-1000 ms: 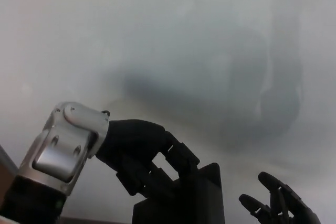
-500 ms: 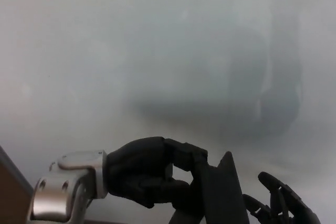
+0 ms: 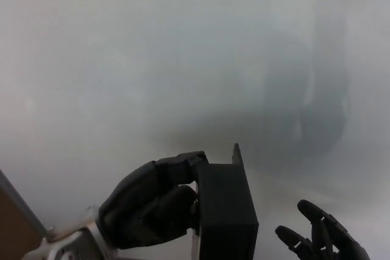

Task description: A magnetic marker holder is on the left hand side of the white board, the robot put the index and middle finger into the opening of the container and pull off the magnetic holder and hand it to a human on the left hand side.

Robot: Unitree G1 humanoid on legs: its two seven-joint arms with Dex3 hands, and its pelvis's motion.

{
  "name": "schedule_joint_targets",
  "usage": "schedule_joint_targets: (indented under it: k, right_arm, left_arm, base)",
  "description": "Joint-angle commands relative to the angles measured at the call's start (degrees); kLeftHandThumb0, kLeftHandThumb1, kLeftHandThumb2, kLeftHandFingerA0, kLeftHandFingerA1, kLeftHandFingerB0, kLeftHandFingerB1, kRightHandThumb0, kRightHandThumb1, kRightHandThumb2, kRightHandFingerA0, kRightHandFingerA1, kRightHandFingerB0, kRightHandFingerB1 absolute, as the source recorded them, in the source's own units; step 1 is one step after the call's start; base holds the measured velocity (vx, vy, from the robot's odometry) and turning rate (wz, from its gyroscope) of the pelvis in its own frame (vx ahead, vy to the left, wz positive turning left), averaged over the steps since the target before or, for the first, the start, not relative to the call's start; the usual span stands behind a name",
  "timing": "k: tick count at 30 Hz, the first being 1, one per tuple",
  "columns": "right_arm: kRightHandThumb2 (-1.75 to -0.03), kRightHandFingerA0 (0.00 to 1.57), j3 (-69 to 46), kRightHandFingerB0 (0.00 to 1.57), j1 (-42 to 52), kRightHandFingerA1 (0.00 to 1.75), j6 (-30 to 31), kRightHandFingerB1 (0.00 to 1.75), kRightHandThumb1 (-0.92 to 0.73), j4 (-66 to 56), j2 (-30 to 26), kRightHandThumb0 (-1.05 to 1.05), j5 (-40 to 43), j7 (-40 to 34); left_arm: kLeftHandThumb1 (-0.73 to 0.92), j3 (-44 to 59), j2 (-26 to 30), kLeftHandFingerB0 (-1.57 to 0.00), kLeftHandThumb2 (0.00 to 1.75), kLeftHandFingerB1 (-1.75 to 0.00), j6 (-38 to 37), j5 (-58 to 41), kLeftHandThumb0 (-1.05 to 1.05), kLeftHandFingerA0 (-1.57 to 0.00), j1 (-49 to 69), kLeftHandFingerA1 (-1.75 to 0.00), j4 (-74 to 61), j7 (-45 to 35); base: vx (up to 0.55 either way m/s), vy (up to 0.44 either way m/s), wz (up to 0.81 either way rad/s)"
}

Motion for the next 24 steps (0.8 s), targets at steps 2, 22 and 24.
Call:
schedule_joint_targets:
  k: [2, 22, 24]
  right_arm:
    - [-0.63, 0.62, 0.6, 0.62, 1.9, 0.62, -0.8, 0.5, -0.77, 1.0, -0.8, -0.6, -0.8, -0.2]
    - [-0.62, 0.59, 0.8, 0.56, 3.3, 0.6, -1.8, 0.52, -0.77, 0.9, -0.8, -0.61, -1.6, -1.2]
    - [-0.62, 0.59, 0.8, 0.57, 3.4, 0.6, -2.0, 0.52, -0.76, 1.0, -0.8, -0.61, -1.8, -1.5]
  left_arm:
    - [0.8, 15.1, -12.4, -0.71, 0.66, -1.11, 7.8, -55.5, -0.38, -0.97, 12.4, -1.35, -16.4, 45.9]
    - [0.49, 12.5, -9.5, -0.1, 0.85, -0.36, 5.6, -59.1, -0.84, -0.39, 14.3, -0.48, -13.7, 37.1]
    - [0.49, 12.4, -7.8, -0.13, 0.86, -0.35, 7.0, -58.8, -0.9, -0.36, 13.4, -0.47, -12.3, 33.1]
  base:
    - [0.0, 0.0, 0.0]
    - [0.0, 0.0, 0.0]
    - [0.0, 0.0, 0.0]
